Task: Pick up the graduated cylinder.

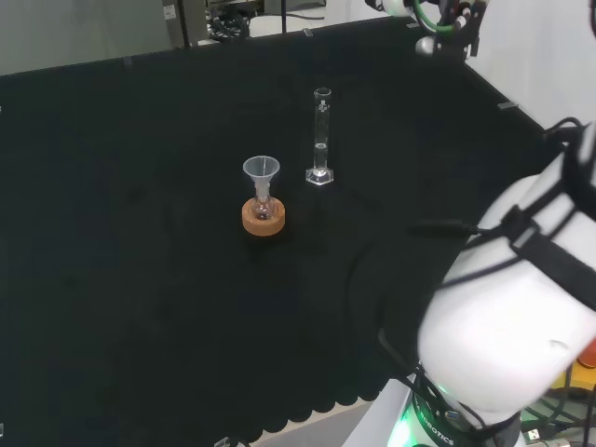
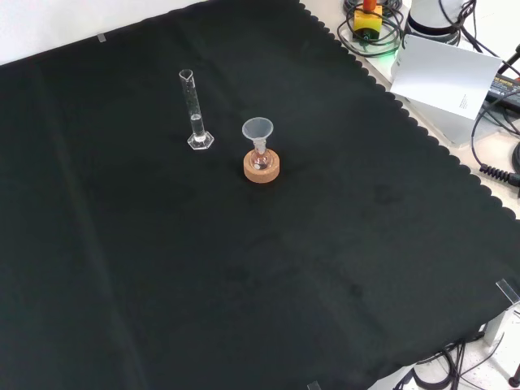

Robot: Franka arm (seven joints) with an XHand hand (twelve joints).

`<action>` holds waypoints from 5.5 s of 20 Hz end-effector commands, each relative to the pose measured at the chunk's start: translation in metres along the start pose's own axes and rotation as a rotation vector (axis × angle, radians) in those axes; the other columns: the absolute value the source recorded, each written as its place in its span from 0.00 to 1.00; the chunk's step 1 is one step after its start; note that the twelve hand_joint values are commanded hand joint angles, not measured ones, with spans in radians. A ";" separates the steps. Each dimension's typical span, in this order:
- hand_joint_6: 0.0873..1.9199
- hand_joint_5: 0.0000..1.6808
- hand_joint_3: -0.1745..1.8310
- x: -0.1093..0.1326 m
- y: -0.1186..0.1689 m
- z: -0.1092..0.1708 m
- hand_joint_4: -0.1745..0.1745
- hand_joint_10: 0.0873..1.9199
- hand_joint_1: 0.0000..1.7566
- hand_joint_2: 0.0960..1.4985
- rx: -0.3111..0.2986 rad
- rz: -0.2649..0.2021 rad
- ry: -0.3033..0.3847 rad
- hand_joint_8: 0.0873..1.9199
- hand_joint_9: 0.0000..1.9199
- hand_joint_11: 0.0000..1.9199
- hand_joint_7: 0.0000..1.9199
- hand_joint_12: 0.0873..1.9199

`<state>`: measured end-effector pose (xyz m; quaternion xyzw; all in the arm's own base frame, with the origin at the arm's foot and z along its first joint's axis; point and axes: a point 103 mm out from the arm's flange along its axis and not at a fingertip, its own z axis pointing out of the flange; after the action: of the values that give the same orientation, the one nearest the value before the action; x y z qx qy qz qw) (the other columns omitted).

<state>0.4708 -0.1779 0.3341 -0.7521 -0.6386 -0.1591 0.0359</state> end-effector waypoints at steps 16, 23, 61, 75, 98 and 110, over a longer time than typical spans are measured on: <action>0.00 0.23 0.00 -0.035 -0.046 0.204 0.37 0.32 0.41 0.72 0.213 -0.089 0.391 0.32 0.24 0.11 0.11 0.70; 0.00 0.23 0.00 -0.027 -0.038 0.223 0.38 0.31 0.47 0.68 0.195 -0.112 0.494 0.32 0.25 0.14 0.13 0.69; 0.00 0.31 0.00 0.004 -0.022 0.267 0.46 0.23 0.57 0.64 0.169 -0.287 0.786 0.29 0.40 0.26 0.27 0.65; 0.03 0.38 0.00 0.012 -0.019 0.273 0.49 0.20 0.60 0.65 0.167 -0.336 0.847 0.27 0.43 0.29 0.31 0.62; 0.24 0.34 0.00 0.014 -0.023 0.287 0.48 0.12 0.66 0.68 0.171 -0.320 0.890 0.26 0.52 0.40 0.34 0.55; 0.29 0.35 0.00 0.015 -0.023 0.287 0.48 0.11 0.67 0.70 0.161 -0.313 0.893 0.26 0.54 0.42 0.36 0.53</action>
<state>0.5061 -0.0859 0.0629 -0.4993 -0.6769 -0.4197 0.3411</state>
